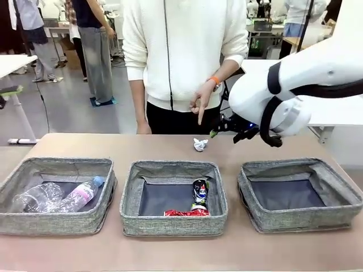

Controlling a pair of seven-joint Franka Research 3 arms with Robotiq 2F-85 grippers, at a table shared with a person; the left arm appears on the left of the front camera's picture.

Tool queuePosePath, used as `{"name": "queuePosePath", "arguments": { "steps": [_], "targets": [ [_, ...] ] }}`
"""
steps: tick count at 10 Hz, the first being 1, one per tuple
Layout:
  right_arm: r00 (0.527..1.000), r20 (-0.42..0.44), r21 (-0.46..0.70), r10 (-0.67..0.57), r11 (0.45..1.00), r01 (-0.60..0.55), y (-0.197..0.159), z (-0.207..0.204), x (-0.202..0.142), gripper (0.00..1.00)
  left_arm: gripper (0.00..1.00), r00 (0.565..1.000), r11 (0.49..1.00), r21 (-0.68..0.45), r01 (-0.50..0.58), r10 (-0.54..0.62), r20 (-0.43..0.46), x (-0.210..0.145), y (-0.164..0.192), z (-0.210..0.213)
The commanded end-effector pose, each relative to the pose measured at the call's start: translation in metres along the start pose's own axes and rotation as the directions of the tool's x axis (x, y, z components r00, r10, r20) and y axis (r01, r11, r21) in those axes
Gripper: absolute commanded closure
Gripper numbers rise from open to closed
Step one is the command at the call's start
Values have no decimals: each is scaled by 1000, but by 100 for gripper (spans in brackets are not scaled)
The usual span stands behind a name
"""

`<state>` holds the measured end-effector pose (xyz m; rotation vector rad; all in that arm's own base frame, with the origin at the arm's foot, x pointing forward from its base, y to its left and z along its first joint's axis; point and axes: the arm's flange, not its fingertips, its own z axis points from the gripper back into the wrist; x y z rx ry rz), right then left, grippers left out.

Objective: Sort the waste into the appropriate baskets.
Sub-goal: Pick up the waste item pointed out by the person.

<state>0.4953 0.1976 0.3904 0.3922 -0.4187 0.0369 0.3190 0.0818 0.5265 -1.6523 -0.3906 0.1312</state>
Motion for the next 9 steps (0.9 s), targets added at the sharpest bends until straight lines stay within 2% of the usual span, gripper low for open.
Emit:
{"name": "queuePosePath", "arguments": {
  "steps": [1, 3, 6, 9],
  "targets": [
    [997, -70, 29, 13, 1000, -11, 3, -32, 36, 0, 0, 1000, 1000, -19, 19, -19, 0, -1, -2, -1],
    [994, -112, 49, 14, 999, -9, 3, -72, 47, 0, 0, 1000, 1000, -19, 19, -19, 0, -1, -2, -1],
    [996, -92, 24, -16, 1000, 19, 3, -131, 53, 0, 0, 1000, 1000, -19, 19, -19, 0, -1, -2, -1],
    [997, -73, 82, -38, 996, 44, -2, -155, 58, 0, 0, 1000, 1000, -19, 19, -19, 0, -1, -2, -1]
  ]
}}
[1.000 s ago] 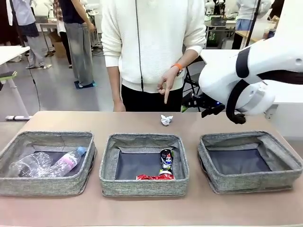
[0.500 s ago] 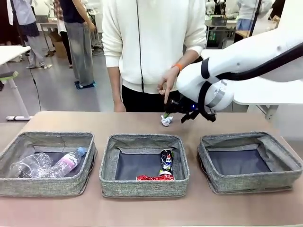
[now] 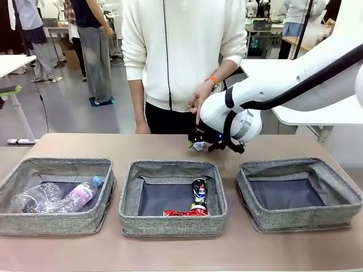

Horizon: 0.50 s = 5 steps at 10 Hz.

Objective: Sort the waste into the appropriate baskets.
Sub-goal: Pick up the waste item pointed out by the person.

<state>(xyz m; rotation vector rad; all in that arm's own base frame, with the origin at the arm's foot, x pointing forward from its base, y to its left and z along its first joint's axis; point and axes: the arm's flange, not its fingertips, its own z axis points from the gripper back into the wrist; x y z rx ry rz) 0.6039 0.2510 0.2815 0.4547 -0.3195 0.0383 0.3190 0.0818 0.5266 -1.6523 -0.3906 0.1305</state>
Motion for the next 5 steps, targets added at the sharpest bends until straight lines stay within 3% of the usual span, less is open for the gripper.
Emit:
{"name": "queuePosePath", "arguments": {
  "steps": [1, 5],
  "targets": [
    [1000, 25, 25, -13, 1000, 13, -1, 0, 5, 0, 0, 1000, 1000, -19, 19, -19, 1, -1, -2, -1],
    [998, 34, 75, -49, 996, 47, -3, 4, 5, 0, 0, 1000, 1000, -19, 19, -19, 1, -1, -2, -1]
  ]
}}
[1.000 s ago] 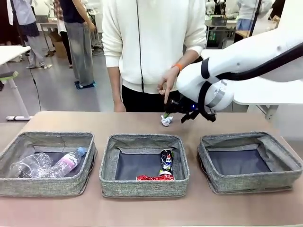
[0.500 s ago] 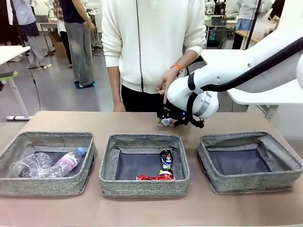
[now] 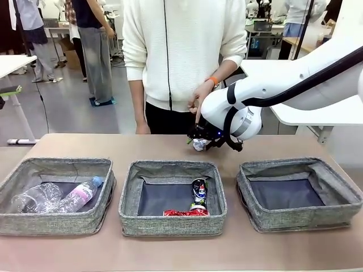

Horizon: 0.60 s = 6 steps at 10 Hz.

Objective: Sort the waste into the appropriate baskets.
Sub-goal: Pick up the waste item pointed out by the person.

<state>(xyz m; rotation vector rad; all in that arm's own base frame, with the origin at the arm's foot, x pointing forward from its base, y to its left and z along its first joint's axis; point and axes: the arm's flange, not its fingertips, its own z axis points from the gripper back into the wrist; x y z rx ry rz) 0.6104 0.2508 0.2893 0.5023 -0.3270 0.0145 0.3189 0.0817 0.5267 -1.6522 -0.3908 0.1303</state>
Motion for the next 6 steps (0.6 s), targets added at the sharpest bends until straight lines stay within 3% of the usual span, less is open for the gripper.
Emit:
{"name": "queuePosePath", "arguments": {
  "steps": [1, 3, 4, 5, 6],
  "targets": [
    [1000, 29, 62, -10, 998, 8, -4, 4, -5, 0, 0, 1000, 1000, -19, 18, -18, 1, -1, -2, -1],
    [999, 38, 43, -15, 999, 13, -6, 7, -7, 0, 0, 1000, 1000, -19, 18, -18, 1, -1, -2, -1],
    [999, 34, 50, -26, 998, 24, -7, 9, -7, 36, 0, 1000, 1000, -19, 18, -18, 1, -1, -2, -1],
    [999, 30, 52, -29, 998, 27, -8, 12, -10, 59, 0, 1000, 1000, -19, 18, -18, 1, -1, -2, -1],
    [999, 34, 48, -34, 998, 32, -10, 15, -11, 95, 0, 1000, 1000, -19, 18, -18, 1, -1, -2, -1]
  ]
}}
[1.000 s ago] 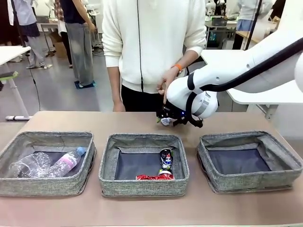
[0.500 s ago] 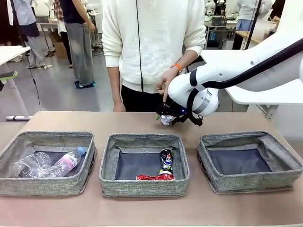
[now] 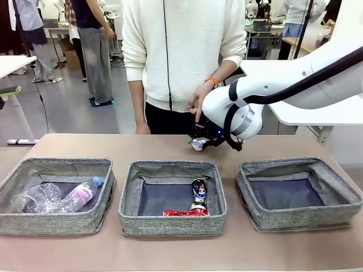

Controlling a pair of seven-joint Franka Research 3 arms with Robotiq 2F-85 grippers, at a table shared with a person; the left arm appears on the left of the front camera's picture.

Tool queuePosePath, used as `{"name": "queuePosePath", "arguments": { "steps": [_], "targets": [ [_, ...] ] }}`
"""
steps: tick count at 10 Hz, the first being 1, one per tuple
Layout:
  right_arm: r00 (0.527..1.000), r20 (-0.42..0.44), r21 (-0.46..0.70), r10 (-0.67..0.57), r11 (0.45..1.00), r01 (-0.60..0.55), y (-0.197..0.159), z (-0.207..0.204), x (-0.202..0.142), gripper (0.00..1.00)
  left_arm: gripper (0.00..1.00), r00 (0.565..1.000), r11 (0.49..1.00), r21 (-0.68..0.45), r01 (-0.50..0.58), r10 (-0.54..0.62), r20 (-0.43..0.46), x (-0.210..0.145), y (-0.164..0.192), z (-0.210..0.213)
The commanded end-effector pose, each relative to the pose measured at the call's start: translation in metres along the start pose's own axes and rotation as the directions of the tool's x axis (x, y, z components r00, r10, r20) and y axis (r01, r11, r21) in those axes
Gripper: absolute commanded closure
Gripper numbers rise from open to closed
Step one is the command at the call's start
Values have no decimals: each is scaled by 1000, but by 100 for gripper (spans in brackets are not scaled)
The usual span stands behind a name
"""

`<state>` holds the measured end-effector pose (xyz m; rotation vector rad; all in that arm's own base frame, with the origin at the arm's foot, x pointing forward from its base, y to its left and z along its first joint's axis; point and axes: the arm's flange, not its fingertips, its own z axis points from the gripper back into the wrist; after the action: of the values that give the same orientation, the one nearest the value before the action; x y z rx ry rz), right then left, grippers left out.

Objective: Sort the waste into the appropriate baskets.
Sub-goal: Pick up the waste item pointed out by the person.

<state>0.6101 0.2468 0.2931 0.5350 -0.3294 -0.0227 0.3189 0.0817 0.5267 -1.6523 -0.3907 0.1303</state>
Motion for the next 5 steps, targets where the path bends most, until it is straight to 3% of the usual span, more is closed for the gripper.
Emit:
{"name": "queuePosePath", "arguments": {
  "steps": [1, 3, 4, 5],
  "targets": [
    [999, 33, 28, 2, 1000, -3, -10, 16, -12, 100, 0, 1000, 1000, -19, 19, -18, 1, -1, -2, -1],
    [999, 45, 34, -12, 999, 10, -12, 23, -12, 100, 0, 1000, 1000, -19, 19, -18, 1, -1, -2, -1],
    [999, 46, 36, -15, 999, 14, -13, 25, -12, 95, 0, 1000, 1000, -19, 19, -18, 1, -1, -2, -1],
    [999, 31, 32, -30, 999, 29, -18, 25, -11, 100, 0, 1000, 1000, -19, 19, -18, 1, -1, -2, -1]
  ]
}}
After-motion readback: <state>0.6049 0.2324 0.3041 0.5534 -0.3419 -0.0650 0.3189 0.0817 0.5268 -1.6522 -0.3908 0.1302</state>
